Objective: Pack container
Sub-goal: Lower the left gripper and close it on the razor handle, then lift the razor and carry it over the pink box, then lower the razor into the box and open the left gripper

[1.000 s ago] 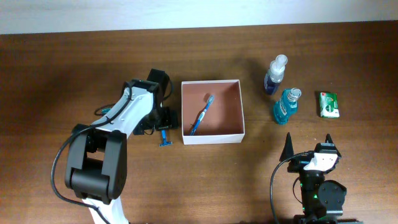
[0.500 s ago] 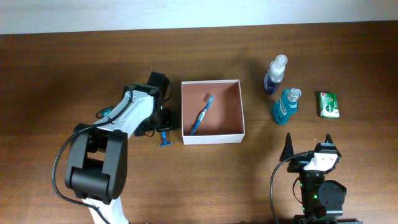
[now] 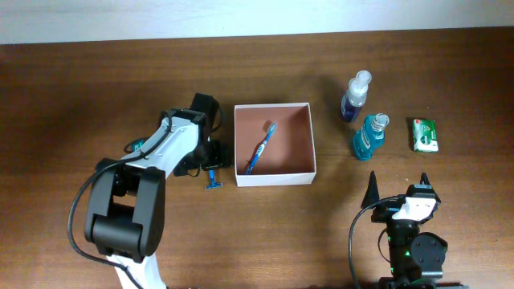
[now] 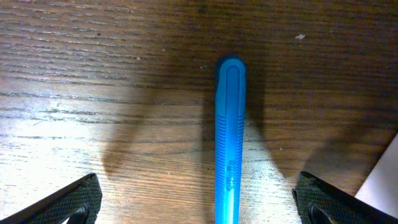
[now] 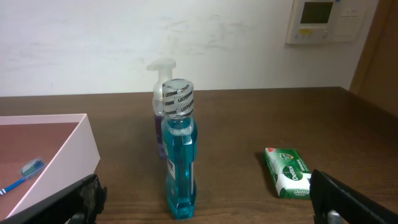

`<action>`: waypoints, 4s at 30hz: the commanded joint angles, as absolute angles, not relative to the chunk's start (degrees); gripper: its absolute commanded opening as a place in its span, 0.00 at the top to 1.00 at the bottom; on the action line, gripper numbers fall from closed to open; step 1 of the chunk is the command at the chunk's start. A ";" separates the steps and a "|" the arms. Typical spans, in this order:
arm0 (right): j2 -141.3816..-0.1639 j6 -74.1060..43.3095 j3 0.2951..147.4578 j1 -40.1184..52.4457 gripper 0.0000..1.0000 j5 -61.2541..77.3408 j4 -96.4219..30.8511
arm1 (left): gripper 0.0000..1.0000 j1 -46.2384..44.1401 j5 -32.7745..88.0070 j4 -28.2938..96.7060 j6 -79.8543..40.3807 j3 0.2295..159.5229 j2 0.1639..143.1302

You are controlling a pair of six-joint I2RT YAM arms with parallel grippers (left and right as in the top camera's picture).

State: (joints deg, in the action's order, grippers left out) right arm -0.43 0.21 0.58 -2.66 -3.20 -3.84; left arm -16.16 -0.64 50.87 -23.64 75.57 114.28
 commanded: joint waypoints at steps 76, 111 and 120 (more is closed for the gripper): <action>-0.32 -0.05 0.32 -2.26 0.02 -4.10 -4.27 | 0.93 -33.23 -3.05 70.74 -7.92 120.36 124.84; -0.32 -0.03 0.32 -2.26 0.02 -4.12 -4.27 | 0.93 -33.23 -3.07 70.87 -6.72 118.08 132.99; -0.32 -0.05 0.32 -2.26 0.02 -4.12 -4.27 | 0.92 -33.23 -4.47 70.96 -8.27 118.08 134.41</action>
